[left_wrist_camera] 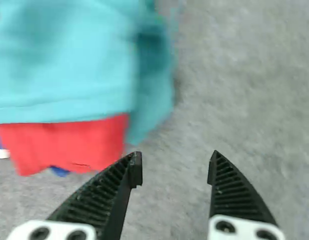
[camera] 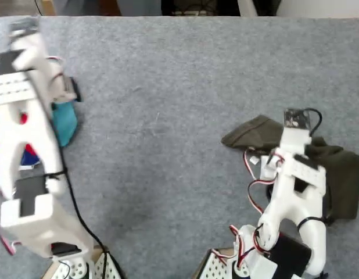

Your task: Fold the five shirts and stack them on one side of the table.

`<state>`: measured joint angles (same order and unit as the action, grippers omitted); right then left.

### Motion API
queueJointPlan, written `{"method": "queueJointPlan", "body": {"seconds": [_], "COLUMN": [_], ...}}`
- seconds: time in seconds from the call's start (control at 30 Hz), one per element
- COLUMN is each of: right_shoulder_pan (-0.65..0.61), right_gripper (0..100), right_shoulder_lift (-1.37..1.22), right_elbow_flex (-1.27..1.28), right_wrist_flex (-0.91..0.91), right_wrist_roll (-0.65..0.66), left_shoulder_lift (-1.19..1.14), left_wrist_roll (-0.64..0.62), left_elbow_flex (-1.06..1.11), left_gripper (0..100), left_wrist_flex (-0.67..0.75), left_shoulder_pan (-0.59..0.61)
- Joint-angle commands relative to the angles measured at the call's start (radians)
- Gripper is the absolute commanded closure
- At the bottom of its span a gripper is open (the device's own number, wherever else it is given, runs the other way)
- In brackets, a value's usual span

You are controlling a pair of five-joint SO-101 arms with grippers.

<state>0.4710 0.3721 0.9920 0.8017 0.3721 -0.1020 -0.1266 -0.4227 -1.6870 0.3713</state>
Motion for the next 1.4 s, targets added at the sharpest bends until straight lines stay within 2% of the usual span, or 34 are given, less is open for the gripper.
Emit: {"method": "queueJointPlan", "body": {"seconds": [0.0, 0.13, 0.33, 0.4, 0.5, 0.63, 0.73, 0.87, 1.03, 1.2, 1.37], "right_shoulder_pan": [-0.163, -0.462, -0.976, -1.071, -1.096, -1.023, -0.902, -0.729, -0.482, -0.209, -0.063], "right_gripper": [98.5, 98.5, 98.5, 98.5, 98.5, 98.5, 98.5, 98.5, 98.5, 98.4, 96.7], "right_shoulder_lift": [0.102, 0.243, 0.318, 0.309, 0.26, 0.193, 0.142, 0.058, -0.03, -0.081, -0.11], "right_elbow_flex": [-0.211, -0.464, -0.782, -0.874, -1.026, -1.208, -1.213, -1.018, -0.708, -0.576, -0.555], "right_wrist_flex": [0.272, 0.459, 0.427, 0.404, 0.405, 0.479, 0.6, 0.732, 0.684, 0.585, 0.545], "right_wrist_roll": [0.0, -0.003, -0.003, -0.002, -0.006, -0.008, -0.008, -0.002, 0.005, 0.215, 0.442], "left_shoulder_lift": [0.071, 0.081, 0.081, 0.081, 0.086, 0.13, 0.192, 0.278, 0.405, 0.54, 0.697], "left_wrist_roll": [0.029, 0.029, 0.023, 0.021, 0.025, 0.029, 0.031, 0.094, 0.14, 0.17, 0.172], "left_elbow_flex": [0.074, 0.173, 0.173, 0.173, 0.143, 0.096, 0.099, 0.127, 0.255, 0.461, 0.653], "left_gripper": [77, 77, 77, 77, 77, 77, 77, 77, 77, 77, 77], "left_wrist_flex": [0.114, 0.21, 0.236, 0.261, 0.261, 0.233, 0.212, 0.173, 0.186, 0.292, 0.365], "left_shoulder_pan": [0.174, 0.349, 0.53, 0.575, 0.642, 0.702, 0.707, 0.671, 0.615, 0.587, 0.549]}}
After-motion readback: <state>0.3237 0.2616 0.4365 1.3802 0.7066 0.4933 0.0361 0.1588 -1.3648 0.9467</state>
